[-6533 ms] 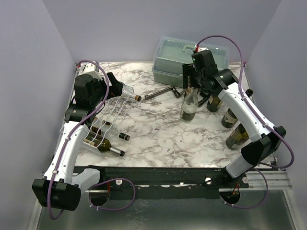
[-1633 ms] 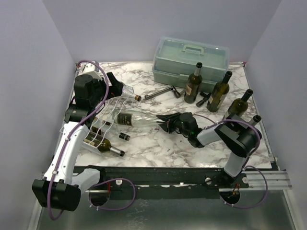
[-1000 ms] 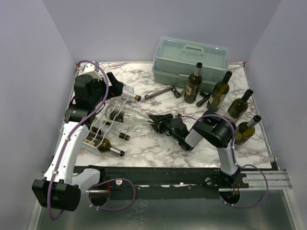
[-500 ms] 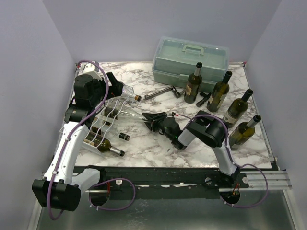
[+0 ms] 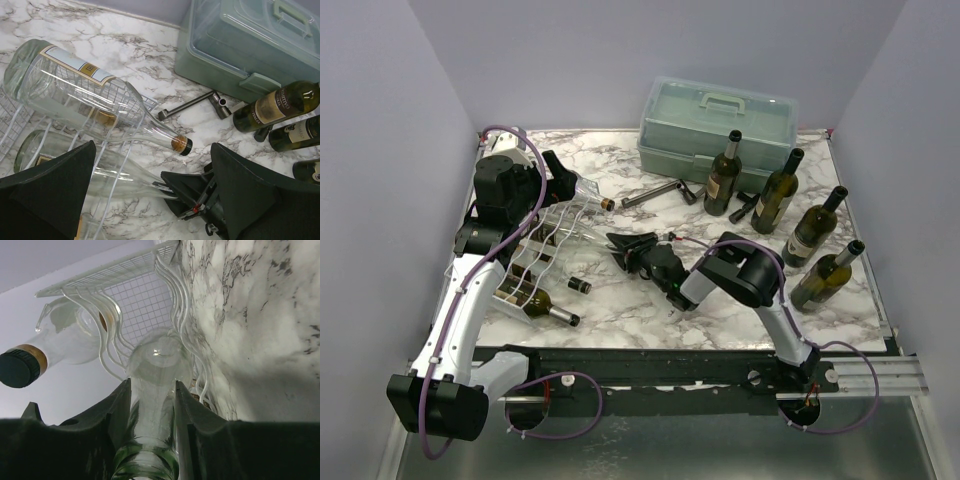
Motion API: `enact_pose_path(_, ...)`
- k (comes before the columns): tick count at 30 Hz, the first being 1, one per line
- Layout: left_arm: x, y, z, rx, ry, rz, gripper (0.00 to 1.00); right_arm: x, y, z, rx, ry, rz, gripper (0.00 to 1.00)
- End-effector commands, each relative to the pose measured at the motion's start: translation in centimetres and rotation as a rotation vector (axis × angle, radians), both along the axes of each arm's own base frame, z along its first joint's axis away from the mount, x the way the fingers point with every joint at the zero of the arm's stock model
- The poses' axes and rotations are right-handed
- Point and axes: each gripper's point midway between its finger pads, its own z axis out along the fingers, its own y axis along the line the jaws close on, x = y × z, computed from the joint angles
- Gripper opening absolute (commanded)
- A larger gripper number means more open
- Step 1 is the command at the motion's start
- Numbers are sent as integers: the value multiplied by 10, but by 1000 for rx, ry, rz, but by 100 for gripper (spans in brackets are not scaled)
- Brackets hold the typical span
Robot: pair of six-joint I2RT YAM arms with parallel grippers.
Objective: Put the wine bottle on the wine rack
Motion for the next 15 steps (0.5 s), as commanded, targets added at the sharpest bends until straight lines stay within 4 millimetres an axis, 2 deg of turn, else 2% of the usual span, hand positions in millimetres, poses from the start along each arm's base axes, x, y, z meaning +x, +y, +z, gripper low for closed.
enact_pose_path(1, -3, 0, 6, -11, -25, -8, 99, -8, 13, 99, 494, -10, 52, 0)
enact_pose_path(15, -2, -1, 4, -13, -20, -9, 99, -7, 29, 105, 523, -11, 59, 1)
